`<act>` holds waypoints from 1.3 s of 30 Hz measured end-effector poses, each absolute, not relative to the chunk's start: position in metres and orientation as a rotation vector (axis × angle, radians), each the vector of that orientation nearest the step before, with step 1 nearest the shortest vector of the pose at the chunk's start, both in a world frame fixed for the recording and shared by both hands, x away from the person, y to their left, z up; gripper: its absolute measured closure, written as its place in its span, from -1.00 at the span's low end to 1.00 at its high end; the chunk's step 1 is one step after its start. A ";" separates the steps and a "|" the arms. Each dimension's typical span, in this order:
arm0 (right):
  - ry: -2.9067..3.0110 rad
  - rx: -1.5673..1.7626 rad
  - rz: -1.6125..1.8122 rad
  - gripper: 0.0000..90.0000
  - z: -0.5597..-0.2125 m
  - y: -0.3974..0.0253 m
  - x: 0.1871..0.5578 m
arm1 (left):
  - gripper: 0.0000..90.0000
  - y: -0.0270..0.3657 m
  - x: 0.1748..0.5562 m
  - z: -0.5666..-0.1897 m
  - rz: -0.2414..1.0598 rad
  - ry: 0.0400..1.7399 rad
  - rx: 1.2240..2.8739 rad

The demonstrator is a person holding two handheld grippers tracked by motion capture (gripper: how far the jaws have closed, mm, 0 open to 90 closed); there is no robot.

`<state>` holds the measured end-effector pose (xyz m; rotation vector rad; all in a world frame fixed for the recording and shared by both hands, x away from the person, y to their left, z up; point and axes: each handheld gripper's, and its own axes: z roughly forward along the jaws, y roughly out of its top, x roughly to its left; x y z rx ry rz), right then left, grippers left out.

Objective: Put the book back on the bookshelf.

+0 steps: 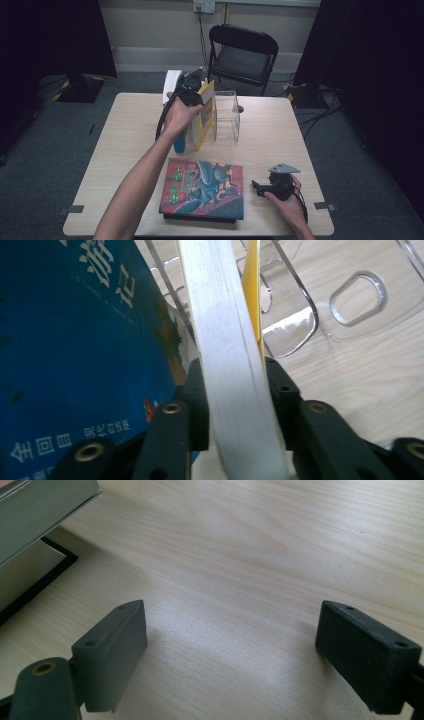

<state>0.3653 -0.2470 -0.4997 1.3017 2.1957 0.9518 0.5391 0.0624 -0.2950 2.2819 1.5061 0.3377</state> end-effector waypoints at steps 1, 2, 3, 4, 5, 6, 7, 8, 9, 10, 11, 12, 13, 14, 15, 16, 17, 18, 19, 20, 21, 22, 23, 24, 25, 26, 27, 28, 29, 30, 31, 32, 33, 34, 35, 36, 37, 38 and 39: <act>2.195 1.304 0.952 -0.71 -0.500 -0.247 0.365 | 0.64 0.064 0.540 -0.294 0.324 1.507 2.260; 2.196 1.302 0.952 -0.71 -0.500 -0.247 0.365 | 0.68 0.064 0.540 -0.294 0.313 1.512 2.248; 2.196 1.304 0.952 -0.71 -0.500 -0.247 0.365 | 0.68 0.065 0.541 -0.294 0.310 1.523 2.232; 2.197 1.303 0.953 -0.71 -0.500 -0.247 0.365 | 0.69 0.065 0.541 -0.294 0.317 1.530 2.222; 2.197 1.303 0.953 -0.71 -0.500 -0.247 0.365 | 0.69 0.064 0.542 -0.294 0.324 1.535 2.211; 2.199 1.299 0.954 -0.71 -0.500 -0.247 0.366 | 0.69 0.064 0.542 -0.294 0.334 1.533 2.202; 2.199 1.298 0.955 -0.71 -0.500 -0.246 0.366 | 0.69 0.064 0.543 -0.293 0.336 1.538 2.187; 2.199 1.298 0.955 -0.71 -0.500 -0.246 0.366 | 0.69 0.065 0.544 -0.293 0.335 1.541 2.176; 2.199 1.298 0.955 -0.71 -0.500 -0.246 0.366 | 0.69 0.065 0.544 -0.293 0.340 1.533 2.169; 2.199 1.297 0.955 -0.71 -0.500 -0.246 0.366 | 0.69 0.064 0.545 -0.292 0.345 1.536 2.163; 2.200 1.297 0.955 -0.71 -0.500 -0.246 0.366 | 0.69 0.064 0.544 -0.292 0.355 1.530 2.148; 2.200 1.298 0.955 -0.71 -0.500 -0.246 0.366 | 0.69 0.064 0.545 -0.292 0.359 1.524 2.144; 2.200 1.298 0.955 -0.71 -0.500 -0.246 0.366 | 0.69 0.064 0.545 -0.292 0.370 1.517 2.132; 2.200 1.298 0.955 -0.71 -0.500 -0.246 0.366 | 0.69 0.064 0.545 -0.292 0.382 1.517 2.112; 2.200 1.298 0.955 -0.71 -0.500 -0.246 0.366 | 0.69 0.064 0.545 -0.293 0.382 1.511 2.117; 2.200 1.298 0.955 -0.71 -0.500 -0.246 0.366 | 0.69 0.064 0.545 -0.293 0.382 1.513 2.117; 2.200 1.298 0.955 -0.71 -0.500 -0.246 0.366 | 0.69 0.065 0.545 -0.294 0.386 1.508 2.112; 2.200 1.297 0.955 -0.71 -0.500 -0.246 0.366 | 0.69 0.065 0.543 -0.294 0.391 1.511 2.098; 2.201 1.297 0.955 -0.71 -0.500 -0.246 0.366 | 0.69 0.065 0.541 -0.296 0.398 1.502 2.096; 2.200 1.297 0.955 -0.71 -0.500 -0.246 0.366 | 0.69 0.064 0.539 -0.298 0.409 1.496 2.091; 2.201 1.297 0.955 -0.71 -0.500 -0.246 0.366 | 0.69 0.065 0.536 -0.301 0.422 1.479 2.093; 2.202 1.295 0.956 -0.71 -0.500 -0.246 0.366 | 0.68 0.065 0.534 -0.302 0.426 1.467 2.100; 2.202 1.295 0.955 -0.71 -0.500 -0.246 0.366 | 0.68 0.066 0.531 -0.304 0.432 1.456 2.096; 2.202 1.295 0.955 -0.71 -0.500 -0.246 0.366 | 0.68 0.066 0.528 -0.305 0.443 1.445 2.095; 2.202 1.295 0.955 -0.71 -0.500 -0.246 0.366 | 0.68 0.065 0.526 -0.305 0.449 1.441 2.099; 2.202 1.296 0.955 -0.71 -0.500 -0.246 0.366 | 0.67 0.065 0.525 -0.305 0.452 1.433 2.105; 2.202 1.296 0.956 -0.71 -0.500 -0.246 0.366 | 0.66 0.065 0.523 -0.306 0.452 1.423 2.103; 2.202 1.295 0.955 -0.71 -0.500 -0.246 0.366 | 0.64 0.065 0.522 -0.306 0.450 1.414 2.091; 2.202 1.296 0.955 -0.71 -0.500 -0.246 0.366 | 0.62 0.065 0.520 -0.307 0.454 1.399 2.094; 2.202 1.297 0.955 -0.71 -0.500 -0.246 0.366 | 0.61 0.066 0.519 -0.307 0.461 1.390 2.094; 2.201 1.297 0.955 -0.71 -0.500 -0.246 0.366 | 0.59 0.066 0.517 -0.308 0.472 1.380 2.088; 2.201 1.297 0.955 -0.71 -0.500 -0.246 0.366 | 0.55 0.067 0.514 -0.309 0.474 1.367 2.071; 2.201 1.297 0.955 -0.71 -0.500 -0.246 0.366 | 0.51 0.068 0.512 -0.310 0.480 1.364 2.067; 2.201 1.297 0.955 -0.71 -0.500 -0.246 0.366 | 0.45 0.069 0.509 -0.311 0.485 1.361 2.055; 2.201 1.297 0.955 -0.71 -0.500 -0.246 0.366 | 0.41 0.070 0.505 -0.312 0.494 1.350 2.036; 2.201 1.296 0.955 -0.71 -0.500 -0.246 0.366 | 0.41 0.071 0.502 -0.314 0.508 1.335 2.032; 2.201 1.297 0.955 -0.71 -0.500 -0.246 0.366 | 0.40 0.073 0.499 -0.316 0.521 1.310 2.014; 2.202 1.296 0.955 -0.71 -0.500 -0.246 0.366 | 0.37 0.075 0.495 -0.318 0.532 1.293 1.994; 2.202 1.297 0.955 -0.71 -0.500 -0.246 0.366 | 0.37 0.076 0.492 -0.321 0.541 1.277 1.979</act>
